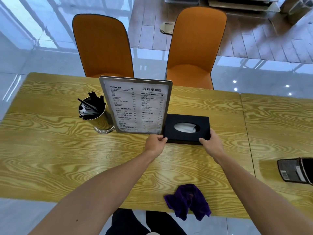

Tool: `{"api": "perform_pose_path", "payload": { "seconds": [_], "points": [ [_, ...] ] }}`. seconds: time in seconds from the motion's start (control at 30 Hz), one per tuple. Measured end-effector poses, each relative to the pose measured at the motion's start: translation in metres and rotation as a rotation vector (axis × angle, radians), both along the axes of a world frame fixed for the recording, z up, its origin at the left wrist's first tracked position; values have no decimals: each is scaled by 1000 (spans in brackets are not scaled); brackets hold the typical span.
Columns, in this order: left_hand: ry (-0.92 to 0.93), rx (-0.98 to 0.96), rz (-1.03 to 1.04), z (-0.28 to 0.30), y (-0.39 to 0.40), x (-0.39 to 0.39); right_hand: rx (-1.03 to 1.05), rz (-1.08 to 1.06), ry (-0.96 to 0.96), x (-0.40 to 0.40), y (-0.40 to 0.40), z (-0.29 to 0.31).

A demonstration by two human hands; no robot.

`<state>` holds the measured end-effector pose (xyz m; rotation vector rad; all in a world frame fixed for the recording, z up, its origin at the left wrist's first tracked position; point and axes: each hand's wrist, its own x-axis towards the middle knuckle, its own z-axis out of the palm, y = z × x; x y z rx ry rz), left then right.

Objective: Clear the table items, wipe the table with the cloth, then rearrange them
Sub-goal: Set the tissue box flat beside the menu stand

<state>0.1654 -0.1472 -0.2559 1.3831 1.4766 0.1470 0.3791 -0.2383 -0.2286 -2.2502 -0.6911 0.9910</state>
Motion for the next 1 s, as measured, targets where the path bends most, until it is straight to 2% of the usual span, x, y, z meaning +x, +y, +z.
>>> {"api": "perform_pose_path", "payload": {
  "seconds": [0.43, 0.73, 0.83, 0.93, 1.0],
  "points": [
    [4, 28, -16, 2, -5, -8, 6, 11, 11, -6, -9, -1],
    [28, 37, -173, 10, 2, -13, -16, -37, 18, -8, -8, -10],
    [43, 55, -250, 17, 7, -20, -60, 31, -161, -19, -7, -12],
    [87, 97, -297, 23, 11, -32, -73, 254, -440, -40, -4, -6],
    [126, 138, -345, 27, 14, -43, -47, 363, -445, -60, 4, 2]
  ]
}}
